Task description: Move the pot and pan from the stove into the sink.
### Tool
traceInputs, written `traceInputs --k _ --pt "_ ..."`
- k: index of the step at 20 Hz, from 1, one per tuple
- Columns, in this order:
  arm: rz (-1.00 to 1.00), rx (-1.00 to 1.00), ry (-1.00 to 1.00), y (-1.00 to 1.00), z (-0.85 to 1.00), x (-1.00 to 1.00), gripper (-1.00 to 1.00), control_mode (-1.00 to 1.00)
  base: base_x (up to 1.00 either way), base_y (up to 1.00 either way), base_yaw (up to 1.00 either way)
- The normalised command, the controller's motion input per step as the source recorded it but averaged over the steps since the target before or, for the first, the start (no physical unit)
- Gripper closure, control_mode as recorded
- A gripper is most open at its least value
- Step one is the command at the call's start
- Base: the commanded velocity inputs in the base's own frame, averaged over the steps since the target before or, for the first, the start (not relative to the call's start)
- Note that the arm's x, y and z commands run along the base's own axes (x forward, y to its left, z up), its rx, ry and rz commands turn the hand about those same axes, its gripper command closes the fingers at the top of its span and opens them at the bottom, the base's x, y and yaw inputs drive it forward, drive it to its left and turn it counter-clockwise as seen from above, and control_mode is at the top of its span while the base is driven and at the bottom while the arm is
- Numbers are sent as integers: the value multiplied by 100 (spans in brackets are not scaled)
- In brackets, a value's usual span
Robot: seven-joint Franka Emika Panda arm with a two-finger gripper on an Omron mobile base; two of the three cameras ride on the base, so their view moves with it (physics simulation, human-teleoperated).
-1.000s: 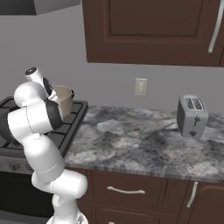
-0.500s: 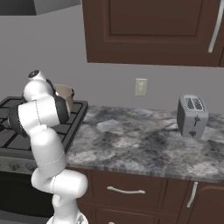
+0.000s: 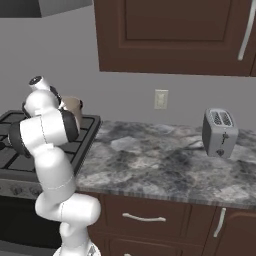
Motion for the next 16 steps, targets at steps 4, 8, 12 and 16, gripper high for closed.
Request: traceInputs --k 4,8,12,16 --pt "0 4 -5 -8 56 -38 100 -100 0 0 0" --pt "0 5 -4 -8 68 -55 100 -100 0 0 0" --pt "0 3 -16 -10 72 -78 100 -100 0 0 0" --pt "3 2 -20 -8 69 -90 100 -100 0 0 0"
